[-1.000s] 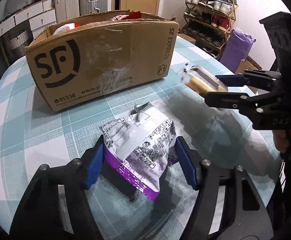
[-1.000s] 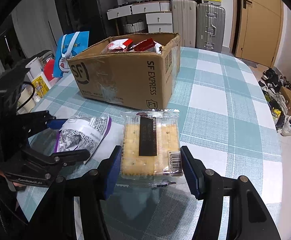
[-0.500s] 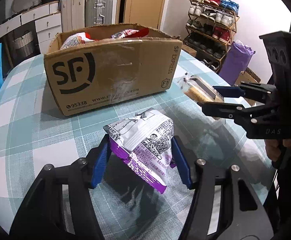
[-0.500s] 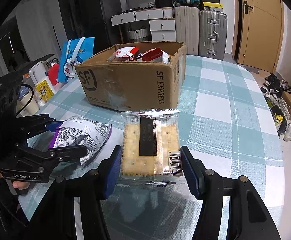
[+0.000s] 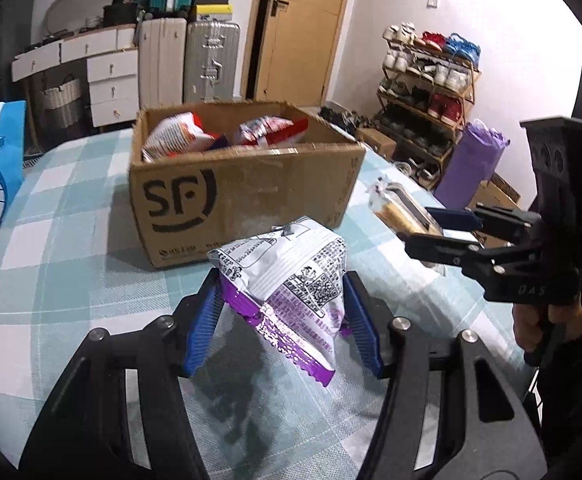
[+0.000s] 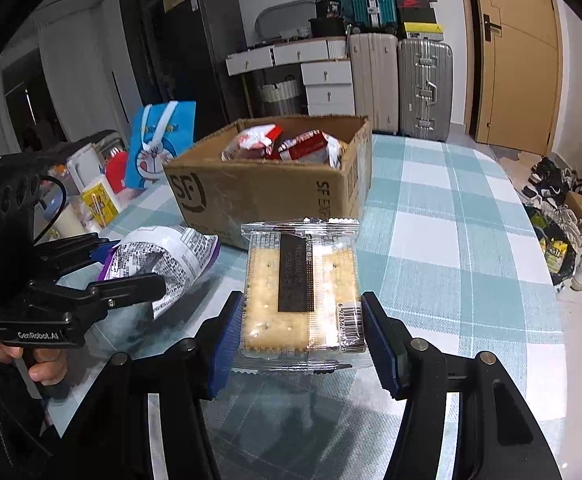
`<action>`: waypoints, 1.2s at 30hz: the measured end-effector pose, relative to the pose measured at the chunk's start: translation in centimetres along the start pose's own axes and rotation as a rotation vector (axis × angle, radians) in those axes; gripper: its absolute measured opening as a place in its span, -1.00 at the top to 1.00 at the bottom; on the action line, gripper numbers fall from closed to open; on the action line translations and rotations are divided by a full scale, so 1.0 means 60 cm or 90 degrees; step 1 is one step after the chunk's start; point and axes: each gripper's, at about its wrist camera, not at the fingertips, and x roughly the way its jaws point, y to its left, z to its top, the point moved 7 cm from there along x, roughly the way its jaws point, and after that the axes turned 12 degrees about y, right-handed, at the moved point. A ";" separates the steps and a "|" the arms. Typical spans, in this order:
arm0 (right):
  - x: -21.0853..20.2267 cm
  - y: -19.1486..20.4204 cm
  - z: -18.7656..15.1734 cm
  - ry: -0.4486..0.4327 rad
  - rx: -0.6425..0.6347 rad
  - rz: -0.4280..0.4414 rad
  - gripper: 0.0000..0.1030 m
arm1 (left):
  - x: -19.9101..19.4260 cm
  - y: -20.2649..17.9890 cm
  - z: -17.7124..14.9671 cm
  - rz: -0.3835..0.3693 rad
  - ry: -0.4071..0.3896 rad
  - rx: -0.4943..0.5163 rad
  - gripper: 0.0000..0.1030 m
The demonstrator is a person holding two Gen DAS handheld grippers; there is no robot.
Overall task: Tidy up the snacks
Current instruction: 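Lift both packets and carry them over the cardboard box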
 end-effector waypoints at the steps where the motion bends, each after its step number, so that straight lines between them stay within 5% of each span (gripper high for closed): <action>1: -0.003 0.002 0.002 -0.005 -0.001 0.002 -0.14 | -0.007 0.001 0.003 0.002 -0.006 -0.004 -0.10; 25: -0.077 0.026 0.070 -0.126 0.035 0.041 -0.14 | -0.142 0.038 0.102 0.068 -0.105 -0.065 -0.10; 36: -0.073 0.032 0.131 -0.140 0.033 0.026 -0.14 | -0.133 0.073 0.153 0.080 -0.117 -0.086 -0.10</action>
